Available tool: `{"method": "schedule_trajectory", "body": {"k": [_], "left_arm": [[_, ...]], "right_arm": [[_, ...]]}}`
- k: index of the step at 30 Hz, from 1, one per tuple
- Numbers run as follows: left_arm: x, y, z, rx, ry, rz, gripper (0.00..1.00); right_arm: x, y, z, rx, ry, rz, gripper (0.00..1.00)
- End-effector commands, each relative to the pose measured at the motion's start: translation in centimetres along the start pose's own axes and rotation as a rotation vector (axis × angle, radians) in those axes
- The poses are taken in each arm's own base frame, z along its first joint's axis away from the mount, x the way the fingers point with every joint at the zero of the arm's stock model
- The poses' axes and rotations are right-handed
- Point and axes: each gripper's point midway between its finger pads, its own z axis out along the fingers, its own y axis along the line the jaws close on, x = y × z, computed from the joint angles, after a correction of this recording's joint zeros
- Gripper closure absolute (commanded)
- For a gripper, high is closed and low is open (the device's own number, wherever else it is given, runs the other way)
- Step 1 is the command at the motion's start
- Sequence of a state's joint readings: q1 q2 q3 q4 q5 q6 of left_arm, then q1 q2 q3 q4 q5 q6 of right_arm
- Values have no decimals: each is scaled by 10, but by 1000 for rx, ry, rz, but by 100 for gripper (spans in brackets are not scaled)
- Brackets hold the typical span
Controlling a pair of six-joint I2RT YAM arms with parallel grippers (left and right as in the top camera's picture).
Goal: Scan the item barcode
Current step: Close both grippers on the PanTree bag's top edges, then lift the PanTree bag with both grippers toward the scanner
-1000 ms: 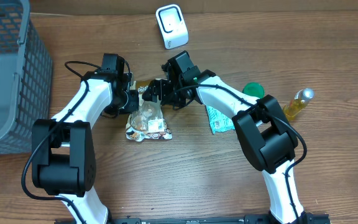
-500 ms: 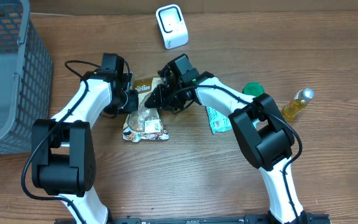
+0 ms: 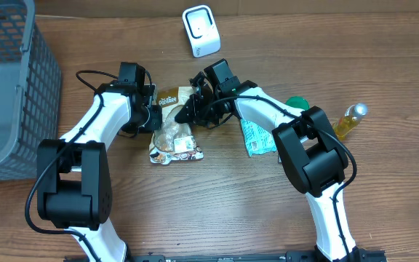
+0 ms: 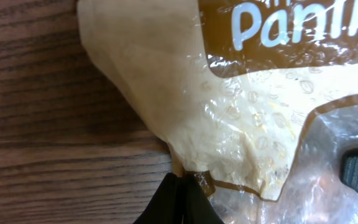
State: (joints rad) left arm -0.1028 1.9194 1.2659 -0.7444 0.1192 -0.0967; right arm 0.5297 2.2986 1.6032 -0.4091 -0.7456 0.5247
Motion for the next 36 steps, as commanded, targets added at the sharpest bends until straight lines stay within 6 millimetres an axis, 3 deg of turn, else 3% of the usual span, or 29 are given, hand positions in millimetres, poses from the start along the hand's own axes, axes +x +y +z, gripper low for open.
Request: {"method": "schedule_trajectory", "body": {"k": [1, 6, 8, 9, 13, 15, 19, 27, 32, 36], "left_arm": [[-2, 0, 2, 5, 6, 30, 95], [-12, -12, -18, 108, -5, 29, 95], [-19, -25, -32, 202, -13, 39, 94], [-24, -37, -49, 303, -14, 41, 92], [-30, -55, -78, 499, -26, 50, 86], [-29, -61, -90, 604, -36, 62, 80], [-27, -67, -112, 782, -63, 73, 54], [-18, -66, -114, 794, -66, 150, 43], [-10, -79, -114, 807, -50, 211, 39], [-6, -94, -116, 833, -38, 242, 37]], "right_arm": [[-5, -1, -3, -26, -3, -4, 96], [-12, 6, -18, -90, -7, -7, 96], [-14, 7, -22, -102, -10, -17, 96], [-16, 12, -30, -130, -11, -36, 96], [-16, 25, -45, -210, 8, -44, 96], [-15, 37, -57, -285, 27, -60, 96], [-15, 56, -86, -412, 53, -85, 96], [-26, 70, -138, -498, 39, 0, 96], [-33, 82, -151, -544, 41, 18, 96], [-34, 90, -150, -557, 52, 27, 96]]}}
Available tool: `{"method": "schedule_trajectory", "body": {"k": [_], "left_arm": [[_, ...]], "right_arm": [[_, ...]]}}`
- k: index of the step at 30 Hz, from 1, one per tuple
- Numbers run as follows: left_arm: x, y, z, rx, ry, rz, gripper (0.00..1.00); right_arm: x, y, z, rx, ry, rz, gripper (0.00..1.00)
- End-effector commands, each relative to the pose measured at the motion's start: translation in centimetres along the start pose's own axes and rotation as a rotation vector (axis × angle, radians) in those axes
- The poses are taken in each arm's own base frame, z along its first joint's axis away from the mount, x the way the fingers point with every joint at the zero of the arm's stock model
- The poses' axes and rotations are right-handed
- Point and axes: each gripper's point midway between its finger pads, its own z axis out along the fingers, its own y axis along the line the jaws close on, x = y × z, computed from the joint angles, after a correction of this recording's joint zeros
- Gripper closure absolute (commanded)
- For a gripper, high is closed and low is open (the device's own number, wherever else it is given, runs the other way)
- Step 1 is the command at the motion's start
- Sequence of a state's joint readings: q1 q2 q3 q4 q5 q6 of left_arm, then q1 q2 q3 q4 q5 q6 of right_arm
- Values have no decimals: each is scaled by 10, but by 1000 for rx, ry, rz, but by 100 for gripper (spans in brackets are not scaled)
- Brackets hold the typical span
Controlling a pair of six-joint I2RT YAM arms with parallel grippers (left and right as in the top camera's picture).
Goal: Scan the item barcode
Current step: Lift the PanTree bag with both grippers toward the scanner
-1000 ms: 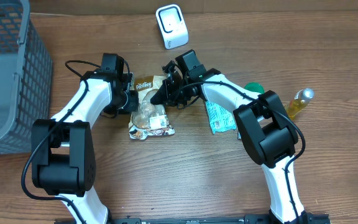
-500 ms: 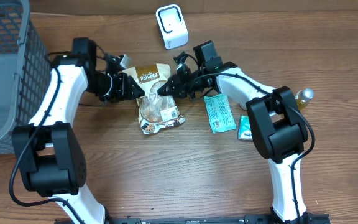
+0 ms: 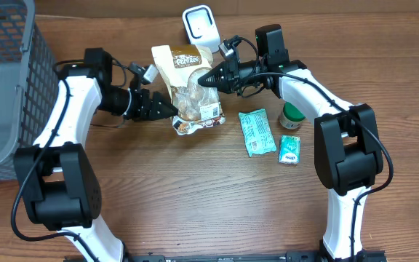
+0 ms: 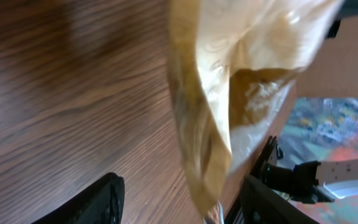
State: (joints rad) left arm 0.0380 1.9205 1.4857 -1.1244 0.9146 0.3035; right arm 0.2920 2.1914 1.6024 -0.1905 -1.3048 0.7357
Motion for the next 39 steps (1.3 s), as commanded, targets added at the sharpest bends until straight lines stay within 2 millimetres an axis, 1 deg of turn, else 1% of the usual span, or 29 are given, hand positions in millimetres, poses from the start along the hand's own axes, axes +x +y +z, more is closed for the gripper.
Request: {"method": "schedule_trajectory", "body": {"k": [1, 5, 7, 10, 12, 13, 15, 17, 19, 20, 21, 22, 24, 25, 28, 31, 32, 33, 34, 36, 39], "left_arm": [[-6, -24, 6, 81, -11, 91, 37], [-13, -46, 3, 205, -58, 139, 36], [-14, -45, 3, 200, -63, 149, 36], [-14, -45, 3, 196, -62, 151, 40], [-14, -45, 3, 196, -61, 151, 48], [-14, -45, 3, 196, -62, 151, 57], [-14, -45, 3, 196, -61, 150, 71], [-14, -45, 3, 197, -60, 148, 80], [-13, -45, 3, 198, -57, 144, 86], [-12, -45, 3, 199, -55, 140, 89], [-11, -45, 3, 199, -51, 134, 90], [-10, -46, 3, 200, -48, 128, 92], [-7, -47, 3, 204, -36, 108, 95], [-5, -47, 3, 207, -30, 101, 96], [3, -50, 2, 216, -8, 114, 96], [10, -53, 2, 226, 11, 127, 96], [13, -54, 1, 230, 20, 130, 96], [15, -55, 1, 232, 24, 133, 96], [15, -54, 1, 231, 26, 132, 95], [15, -54, 1, 230, 23, 136, 95], [14, -54, 1, 229, 20, 153, 95]], "right_arm": [[9, 31, 3, -41, 38, 27, 96], [11, 31, 5, -42, 44, 32, 96], [13, 33, 6, -50, 57, 35, 96], [16, 35, 8, -59, 73, 34, 96], [17, 36, 10, -61, 78, 32, 96], [18, 36, 10, -62, 79, 29, 96], [17, 37, 10, -62, 78, 22, 92], [16, 38, 10, -65, 75, 6, 87], [15, 40, 10, -69, 72, -19, 73], [14, 40, 10, -71, 71, -32, 63], [13, 41, 9, -72, 66, -47, 49], [10, 41, 8, -70, 56, -61, 39], [4, 41, 3, -67, 29, -139, 28], [2, 41, 1, -64, 19, -171, 26], [-3, 38, -6, -56, -5, -250, 25], [-4, 38, -7, -56, -8, -254, 27], [-3, 38, -7, -58, -5, -255, 30], [-2, 39, -7, -62, 0, -255, 39], [0, 40, -6, -70, 11, -256, 42], [12, 42, 1, -98, 62, -281, 45], [22, 34, 6, -87, 82, -308, 46]]}}
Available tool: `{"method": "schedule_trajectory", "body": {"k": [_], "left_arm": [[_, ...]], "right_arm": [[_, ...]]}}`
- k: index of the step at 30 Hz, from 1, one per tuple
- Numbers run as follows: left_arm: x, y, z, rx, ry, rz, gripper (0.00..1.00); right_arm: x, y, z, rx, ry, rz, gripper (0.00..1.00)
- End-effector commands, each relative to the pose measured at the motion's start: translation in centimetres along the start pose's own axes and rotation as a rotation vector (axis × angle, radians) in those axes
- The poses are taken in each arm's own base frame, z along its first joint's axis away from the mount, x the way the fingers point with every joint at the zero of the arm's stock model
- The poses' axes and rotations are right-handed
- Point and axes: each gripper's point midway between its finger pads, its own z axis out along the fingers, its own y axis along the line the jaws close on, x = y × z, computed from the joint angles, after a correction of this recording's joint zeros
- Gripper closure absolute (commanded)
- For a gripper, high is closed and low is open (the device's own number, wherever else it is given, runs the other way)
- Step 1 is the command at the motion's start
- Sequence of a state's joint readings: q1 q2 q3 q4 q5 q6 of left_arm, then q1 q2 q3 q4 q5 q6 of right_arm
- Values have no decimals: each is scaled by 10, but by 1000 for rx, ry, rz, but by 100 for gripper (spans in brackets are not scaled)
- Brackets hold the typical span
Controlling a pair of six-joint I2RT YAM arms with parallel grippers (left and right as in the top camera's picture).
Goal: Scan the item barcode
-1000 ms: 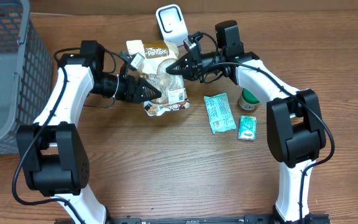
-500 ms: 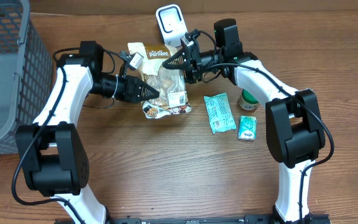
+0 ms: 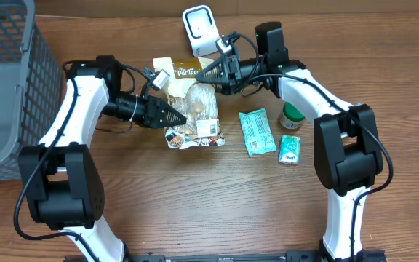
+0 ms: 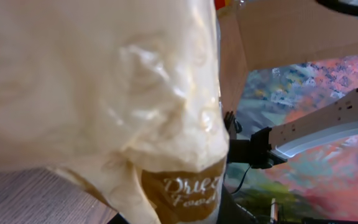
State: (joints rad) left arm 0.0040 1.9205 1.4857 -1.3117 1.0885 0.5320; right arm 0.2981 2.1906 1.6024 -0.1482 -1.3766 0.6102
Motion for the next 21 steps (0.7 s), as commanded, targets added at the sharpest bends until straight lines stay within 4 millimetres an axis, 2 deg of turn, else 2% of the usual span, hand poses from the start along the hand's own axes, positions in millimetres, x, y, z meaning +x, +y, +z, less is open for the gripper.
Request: {"method": "schedule_trajectory", "body": {"k": [1, 4, 6, 10, 11, 14, 16, 17, 18, 20, 21], "left_arm": [[-7, -7, -2, 17, -24, 70, 95], [-8, -6, -2, 17, -24, 74, 95], [-8, -6, -2, 15, -26, 77, 95], [-10, -5, -2, 12, -30, 88, 95], [-10, -5, -2, 11, -31, 91, 95], [-10, -3, -2, 2, -30, 97, 94], [-9, 1, -2, -22, -17, 99, 91], [-7, 6, -2, -46, -5, 101, 86], [-5, 9, -3, -65, 5, 98, 76], [-5, 17, -3, -109, 18, 92, 40], [-7, 22, -4, -133, 15, 81, 27]], "right_arm": [[12, 19, 7, -14, 35, -145, 46], [11, 9, 7, 34, 17, -137, 49], [9, 5, 7, 58, 4, -132, 59], [10, 5, 7, 58, 6, -127, 69], [11, 5, 8, 58, 8, -122, 73], [13, 4, 7, 60, 12, -117, 96], [12, 4, 7, 60, 11, -156, 96], [10, 5, 7, 58, 8, -175, 96], [9, 6, 7, 57, 6, -187, 96], [3, 5, 6, 70, -13, -241, 96], [-2, 2, 6, 99, -30, -273, 96]]}}
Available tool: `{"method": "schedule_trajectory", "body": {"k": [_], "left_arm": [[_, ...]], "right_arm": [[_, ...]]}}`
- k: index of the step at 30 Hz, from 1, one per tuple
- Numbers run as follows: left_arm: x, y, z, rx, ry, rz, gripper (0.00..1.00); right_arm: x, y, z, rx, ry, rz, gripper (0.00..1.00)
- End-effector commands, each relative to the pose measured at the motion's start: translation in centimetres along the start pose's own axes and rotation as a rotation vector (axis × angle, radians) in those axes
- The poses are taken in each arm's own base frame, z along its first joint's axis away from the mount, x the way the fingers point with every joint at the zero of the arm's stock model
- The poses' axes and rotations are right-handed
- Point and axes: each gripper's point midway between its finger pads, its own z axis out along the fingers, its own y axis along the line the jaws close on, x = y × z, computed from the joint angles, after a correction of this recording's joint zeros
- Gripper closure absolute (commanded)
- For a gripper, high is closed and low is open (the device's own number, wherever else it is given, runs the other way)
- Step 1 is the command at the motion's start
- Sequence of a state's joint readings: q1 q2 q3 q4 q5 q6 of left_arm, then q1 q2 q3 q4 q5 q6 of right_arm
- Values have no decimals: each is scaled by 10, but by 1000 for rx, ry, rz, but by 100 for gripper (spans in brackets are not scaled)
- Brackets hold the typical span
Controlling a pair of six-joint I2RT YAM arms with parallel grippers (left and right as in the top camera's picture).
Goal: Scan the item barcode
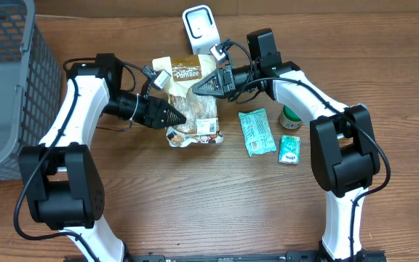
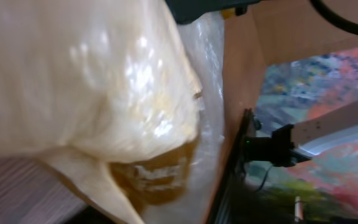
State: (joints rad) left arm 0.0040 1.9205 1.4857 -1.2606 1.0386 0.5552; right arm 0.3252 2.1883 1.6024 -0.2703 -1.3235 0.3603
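The item is a cream and brown snack bag (image 1: 188, 73), crumpled and tilted just in front of the white scanner (image 1: 201, 29). A white printed patch (image 1: 208, 127) shows at its near right corner. My left gripper (image 1: 180, 116) is shut on the bag's left side. My right gripper (image 1: 196, 87) is shut on its upper right part. In the left wrist view the bag (image 2: 92, 74) fills the frame and hides my own fingers.
A grey mesh basket (image 1: 6, 80) stands at the far left. Right of the bag lie a green packet (image 1: 257, 132) and a small green packet (image 1: 290, 148), with a green-lidded jar (image 1: 291, 114) behind them. Cables hang off both wrists.
My right gripper has shifted a little left and nearer, pressing the bag's top edge lower. The left gripper stays in place on the bag, which now turns more of its side to the wrist camera.
The bag first lay flat on the table between both grippers. Then both grippers held it raised with its front face up, just left of the scanner. After that the left gripper stood further right with the bag folded lower, and it now hangs crumpled before the scanner.
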Motion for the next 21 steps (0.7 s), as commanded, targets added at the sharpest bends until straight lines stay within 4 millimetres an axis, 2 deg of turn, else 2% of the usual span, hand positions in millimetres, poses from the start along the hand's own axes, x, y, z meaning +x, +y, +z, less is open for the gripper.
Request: {"method": "schedule_trajectory", "body": {"k": [1, 4, 6, 7, 8, 9, 12, 14, 17, 19, 20, 21], "left_arm": [[-6, 17, -4, -102, 5, 0, 19], [-20, 38, -12, -192, -50, -80, 6], [-38, 50, -31, -220, -138, -119, 3], [-40, 51, -36, -224, -152, -121, 3], [-47, 53, -50, -238, -183, -117, 2], [-50, 54, -57, -246, -201, -116, 2], [-61, 59, -84, -274, -266, -136, 1], [-64, 65, -99, -294, -301, -139, 0], [-62, 70, -107, -303, -317, -151, 0], [-62, 71, -107, -309, -315, -151, 0], [-62, 70, -107, -308, -314, -150, 0], [-62, 70, -106, -308, -313, -149, 1]], "right_arm": [[-18, 5, -8, 89, -65, -153, 96], [-35, -18, -13, 242, -143, -172, 96], [-51, -12, -17, 271, -176, -216, 96], [-54, -7, -17, 270, -180, -226, 96], [-69, 8, -21, 275, -198, -253, 97], [-76, 15, -23, 286, -209, -262, 97], [-115, 46, -41, 412, -284, -363, 97], [-144, 73, -57, 571, -349, -509, 97], [-171, 102, -64, 763, -411, -717, 97], [-181, 112, -63, 875, -416, -860, 96], [-190, 118, -62, 978, -423, -987, 96], [-193, 120, -61, 1006, -426, -1025, 96]]}}
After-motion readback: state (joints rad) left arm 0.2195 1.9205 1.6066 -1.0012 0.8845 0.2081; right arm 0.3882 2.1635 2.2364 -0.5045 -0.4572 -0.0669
